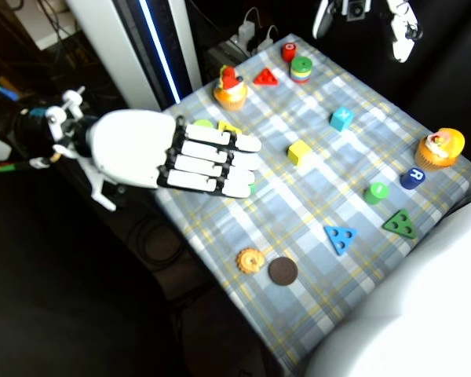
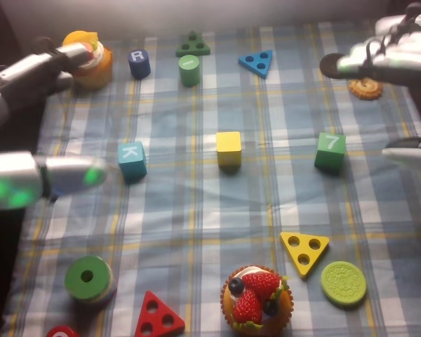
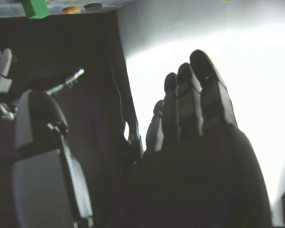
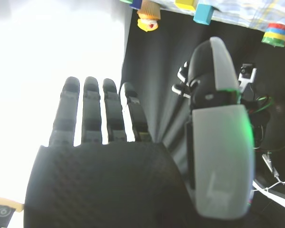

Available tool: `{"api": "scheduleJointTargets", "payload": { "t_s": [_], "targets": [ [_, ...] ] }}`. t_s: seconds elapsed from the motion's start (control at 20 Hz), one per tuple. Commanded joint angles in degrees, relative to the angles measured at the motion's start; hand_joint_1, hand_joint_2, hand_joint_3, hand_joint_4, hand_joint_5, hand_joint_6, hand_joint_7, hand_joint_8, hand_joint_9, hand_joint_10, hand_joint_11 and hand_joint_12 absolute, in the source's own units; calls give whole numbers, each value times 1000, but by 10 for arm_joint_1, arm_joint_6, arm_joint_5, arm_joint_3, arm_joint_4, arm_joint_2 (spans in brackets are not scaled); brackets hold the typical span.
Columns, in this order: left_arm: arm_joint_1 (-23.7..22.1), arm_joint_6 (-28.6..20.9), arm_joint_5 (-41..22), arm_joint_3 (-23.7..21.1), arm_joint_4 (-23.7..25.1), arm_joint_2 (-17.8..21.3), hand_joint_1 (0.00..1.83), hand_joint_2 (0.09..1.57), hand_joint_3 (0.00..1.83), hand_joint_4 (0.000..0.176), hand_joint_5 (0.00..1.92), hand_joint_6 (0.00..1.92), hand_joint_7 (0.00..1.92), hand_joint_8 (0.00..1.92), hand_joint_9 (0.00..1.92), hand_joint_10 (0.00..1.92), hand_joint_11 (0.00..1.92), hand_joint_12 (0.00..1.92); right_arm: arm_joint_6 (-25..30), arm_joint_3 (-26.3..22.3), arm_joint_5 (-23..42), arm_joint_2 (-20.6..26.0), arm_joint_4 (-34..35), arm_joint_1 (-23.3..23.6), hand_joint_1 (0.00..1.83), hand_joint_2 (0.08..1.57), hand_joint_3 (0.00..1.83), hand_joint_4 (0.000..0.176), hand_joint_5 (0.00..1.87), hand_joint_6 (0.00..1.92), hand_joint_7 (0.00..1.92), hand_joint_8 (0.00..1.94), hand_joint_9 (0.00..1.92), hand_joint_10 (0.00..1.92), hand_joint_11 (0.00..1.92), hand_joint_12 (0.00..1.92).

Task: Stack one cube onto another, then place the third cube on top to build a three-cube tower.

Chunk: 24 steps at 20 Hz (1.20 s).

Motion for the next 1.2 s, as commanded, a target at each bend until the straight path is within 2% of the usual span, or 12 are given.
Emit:
{"api": "scheduleJointTargets", "payload": {
  "t_s": [0.0,0.1,0.15,0.2,0.25,0.3,0.5,0.65,0.8,1.0,1.15],
  "targets": [
    [-9,-1,-55,3,7,-3,515,981,0,176,143,4,337,2,334,9,150,418,2,0,70,2,13,5,646,1167,7,0,411,3,464,4,401,25,0,905],
    [-20,23,-29,12,-4,-11,588,946,0,176,227,8,400,5,380,8,185,407,2,-1,73,2,13,5,632,1163,0,0,416,2,470,3,419,14,0,1009],
    [-34,74,-9,15,-18,-20,622,936,0,176,248,9,423,9,403,12,200,406,3,-2,79,3,13,5,653,1163,0,0,419,2,474,3,420,10,0,988],
    [-44,104,1,15,-25,-25,624,928,0,176,237,2,450,6,436,6,236,322,3,-3,83,4,13,5,649,1171,3,0,402,7,470,0,408,4,0,898],
    [-59,156,17,15,-37,-34,623,943,0,176,209,0,448,1,435,1,252,241,3,-6,90,7,13,5,695,1178,4,0,408,9,478,3,412,5,17,886],
    [-68,185,26,16,-44,-41,648,940,0,176,219,6,443,0,428,0,245,215,3,-8,94,9,13,5,686,1178,1,0,404,3,475,1,414,3,45,844],
    [-104,314,67,34,-90,-76,777,931,0,176,278,19,466,9,438,5,257,204,7,-10,102,12,13,1,703,1190,1,0,397,0,481,1,420,1,22,891],
    [-120,360,90,45,-105,-91,789,937,0,176,308,5,515,7,490,7,290,230,8,-11,105,11,13,0,693,1193,1,0,406,2,490,2,431,3,18,941],
    [-138,411,117,67,-135,-111,796,957,4,176,291,3,502,4,484,4,246,221,9,-11,105,11,12,-1,677,1194,1,0,418,5,502,5,448,8,24,945],
    [-165,477,147,97,-171,-142,795,953,1,176,371,6,586,7,535,6,242,244,10,-11,105,10,12,-3,666,1200,2,0,407,0,479,0,421,1,0,896],
    [-181,515,170,119,-195,-161,776,960,1,150,509,8,658,4,585,4,218,251,10,-11,105,10,12,-3,656,1204,2,0,404,0,471,0,413,1,0,879]
  ]
}}
